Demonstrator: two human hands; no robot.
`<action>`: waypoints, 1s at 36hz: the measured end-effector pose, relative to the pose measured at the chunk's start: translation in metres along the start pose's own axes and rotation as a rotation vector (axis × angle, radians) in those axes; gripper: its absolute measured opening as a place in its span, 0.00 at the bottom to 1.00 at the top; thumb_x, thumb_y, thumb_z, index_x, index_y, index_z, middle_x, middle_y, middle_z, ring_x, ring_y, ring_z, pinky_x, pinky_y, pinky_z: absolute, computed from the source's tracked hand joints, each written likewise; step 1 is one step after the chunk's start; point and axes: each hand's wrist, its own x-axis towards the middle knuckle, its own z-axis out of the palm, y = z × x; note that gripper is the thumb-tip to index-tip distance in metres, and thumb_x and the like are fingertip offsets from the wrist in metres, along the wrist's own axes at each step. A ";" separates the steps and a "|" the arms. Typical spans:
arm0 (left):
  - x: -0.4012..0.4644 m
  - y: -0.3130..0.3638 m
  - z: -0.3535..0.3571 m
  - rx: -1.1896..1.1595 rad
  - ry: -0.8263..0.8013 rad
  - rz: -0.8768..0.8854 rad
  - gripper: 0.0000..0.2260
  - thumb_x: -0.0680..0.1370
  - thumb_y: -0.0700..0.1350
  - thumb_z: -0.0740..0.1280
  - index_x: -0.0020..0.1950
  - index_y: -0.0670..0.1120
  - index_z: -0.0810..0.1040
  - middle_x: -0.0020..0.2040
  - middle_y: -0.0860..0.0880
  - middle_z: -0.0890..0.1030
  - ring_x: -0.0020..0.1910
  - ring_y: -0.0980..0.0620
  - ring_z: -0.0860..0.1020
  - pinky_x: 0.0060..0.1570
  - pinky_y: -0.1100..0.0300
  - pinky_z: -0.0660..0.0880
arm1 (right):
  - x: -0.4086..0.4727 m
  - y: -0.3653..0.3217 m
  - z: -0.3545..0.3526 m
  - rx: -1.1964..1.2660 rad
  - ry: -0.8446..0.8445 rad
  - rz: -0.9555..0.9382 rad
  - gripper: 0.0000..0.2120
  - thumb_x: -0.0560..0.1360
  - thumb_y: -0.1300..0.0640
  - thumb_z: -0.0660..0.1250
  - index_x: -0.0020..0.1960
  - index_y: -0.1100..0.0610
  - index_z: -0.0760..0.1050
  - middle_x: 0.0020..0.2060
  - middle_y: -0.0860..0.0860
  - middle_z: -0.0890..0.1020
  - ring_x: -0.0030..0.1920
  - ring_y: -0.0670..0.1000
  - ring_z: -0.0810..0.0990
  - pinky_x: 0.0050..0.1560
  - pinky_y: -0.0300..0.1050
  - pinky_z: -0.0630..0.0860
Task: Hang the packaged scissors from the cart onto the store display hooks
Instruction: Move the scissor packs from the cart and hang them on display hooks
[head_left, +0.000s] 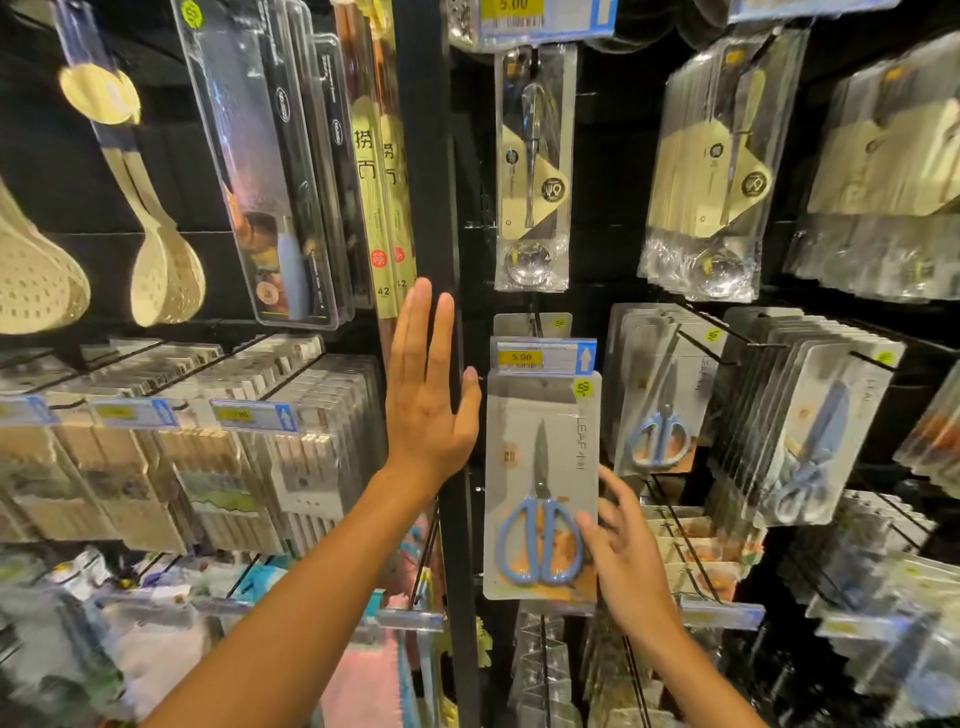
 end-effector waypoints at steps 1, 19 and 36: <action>0.000 0.000 0.000 -0.003 -0.002 -0.002 0.32 0.78 0.36 0.66 0.80 0.35 0.57 0.82 0.40 0.51 0.82 0.40 0.51 0.75 0.30 0.55 | 0.001 -0.001 0.001 0.004 0.000 -0.009 0.23 0.82 0.59 0.64 0.73 0.42 0.65 0.62 0.45 0.82 0.61 0.44 0.82 0.56 0.41 0.81; 0.001 0.000 0.001 -0.021 0.005 0.010 0.32 0.78 0.36 0.65 0.80 0.35 0.56 0.82 0.41 0.50 0.82 0.38 0.52 0.74 0.29 0.56 | 0.020 -0.018 0.003 0.011 -0.020 -0.061 0.24 0.82 0.61 0.64 0.75 0.46 0.64 0.60 0.46 0.84 0.59 0.46 0.83 0.57 0.54 0.82; 0.000 0.003 0.001 -0.043 0.005 -0.020 0.32 0.78 0.34 0.65 0.80 0.35 0.57 0.82 0.39 0.52 0.82 0.40 0.52 0.75 0.32 0.56 | 0.031 -0.014 0.004 0.041 -0.003 -0.079 0.24 0.82 0.60 0.65 0.75 0.45 0.66 0.57 0.45 0.85 0.56 0.45 0.84 0.52 0.48 0.84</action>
